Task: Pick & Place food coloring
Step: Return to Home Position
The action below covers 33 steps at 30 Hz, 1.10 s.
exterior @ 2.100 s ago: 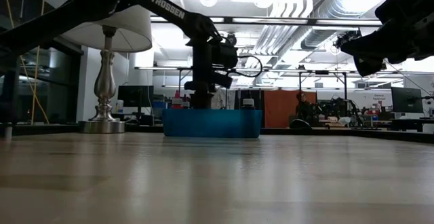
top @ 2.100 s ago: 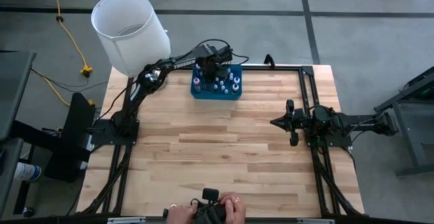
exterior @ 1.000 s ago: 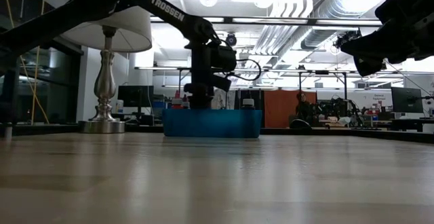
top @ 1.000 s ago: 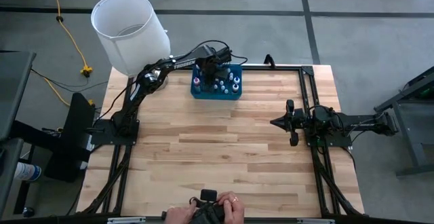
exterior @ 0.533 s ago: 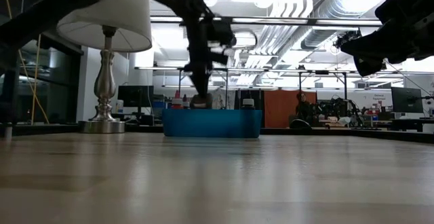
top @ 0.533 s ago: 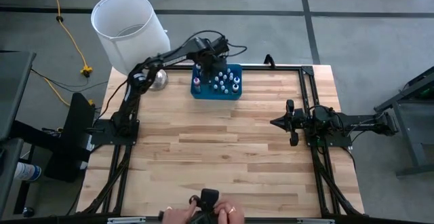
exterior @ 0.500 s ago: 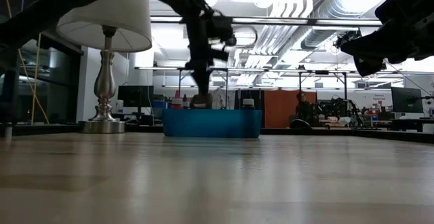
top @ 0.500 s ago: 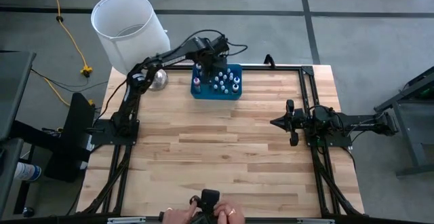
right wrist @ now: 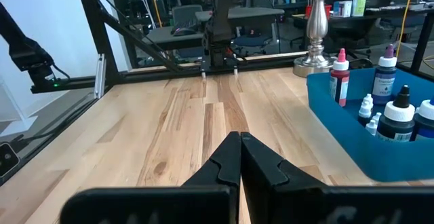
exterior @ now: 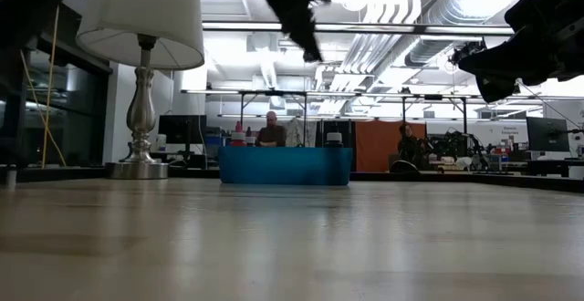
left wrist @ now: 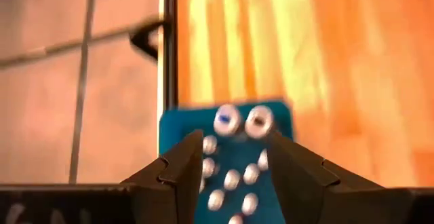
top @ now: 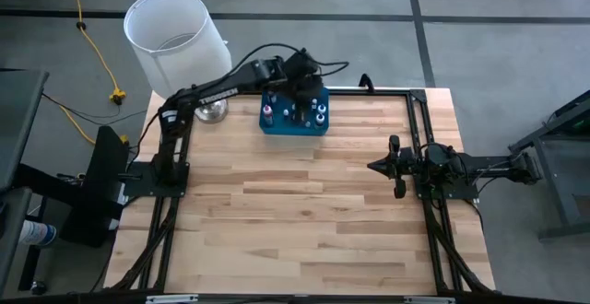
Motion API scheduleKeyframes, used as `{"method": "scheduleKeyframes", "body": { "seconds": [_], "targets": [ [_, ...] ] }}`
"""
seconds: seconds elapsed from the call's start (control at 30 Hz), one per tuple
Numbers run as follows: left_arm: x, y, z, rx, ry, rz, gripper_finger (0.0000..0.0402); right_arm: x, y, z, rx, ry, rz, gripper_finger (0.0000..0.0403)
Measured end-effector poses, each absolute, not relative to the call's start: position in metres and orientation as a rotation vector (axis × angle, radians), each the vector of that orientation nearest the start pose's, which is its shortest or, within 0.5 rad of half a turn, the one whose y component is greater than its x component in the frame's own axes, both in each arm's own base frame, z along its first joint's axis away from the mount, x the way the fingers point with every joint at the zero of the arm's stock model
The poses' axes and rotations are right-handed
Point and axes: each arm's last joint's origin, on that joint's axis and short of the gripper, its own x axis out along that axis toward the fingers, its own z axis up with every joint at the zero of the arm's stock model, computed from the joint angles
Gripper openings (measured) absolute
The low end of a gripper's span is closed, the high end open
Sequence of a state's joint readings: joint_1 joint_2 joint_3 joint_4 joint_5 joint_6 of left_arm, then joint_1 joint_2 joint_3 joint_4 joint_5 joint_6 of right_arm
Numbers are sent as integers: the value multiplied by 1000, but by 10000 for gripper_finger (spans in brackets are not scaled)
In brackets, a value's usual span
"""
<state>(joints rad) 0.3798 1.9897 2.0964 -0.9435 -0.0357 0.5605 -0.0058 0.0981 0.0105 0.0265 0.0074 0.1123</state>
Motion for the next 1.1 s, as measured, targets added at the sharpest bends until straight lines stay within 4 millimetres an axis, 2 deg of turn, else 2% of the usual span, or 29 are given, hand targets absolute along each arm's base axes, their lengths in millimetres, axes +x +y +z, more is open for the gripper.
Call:
{"method": "scheduleKeyframes", "body": {
  "seconds": [0.13,0.33,0.6,0.73,0.97,1.1],
  "targets": [
    [407,130,374,344,777,62,154,103,-1,162,113,60,-16,0],
    [419,99,379,186,659,-77,154,103,-1,162,113,60,-17,0],
    [439,83,354,97,563,-88,151,103,-1,162,112,60,-16,0],
    [439,82,350,65,571,-82,119,103,-1,162,113,60,-16,0],
    [432,78,359,88,575,-70,11,103,-1,162,113,60,-17,0],
    [416,71,364,149,539,-60,11,103,-1,162,113,60,-17,0]
  ]
}}
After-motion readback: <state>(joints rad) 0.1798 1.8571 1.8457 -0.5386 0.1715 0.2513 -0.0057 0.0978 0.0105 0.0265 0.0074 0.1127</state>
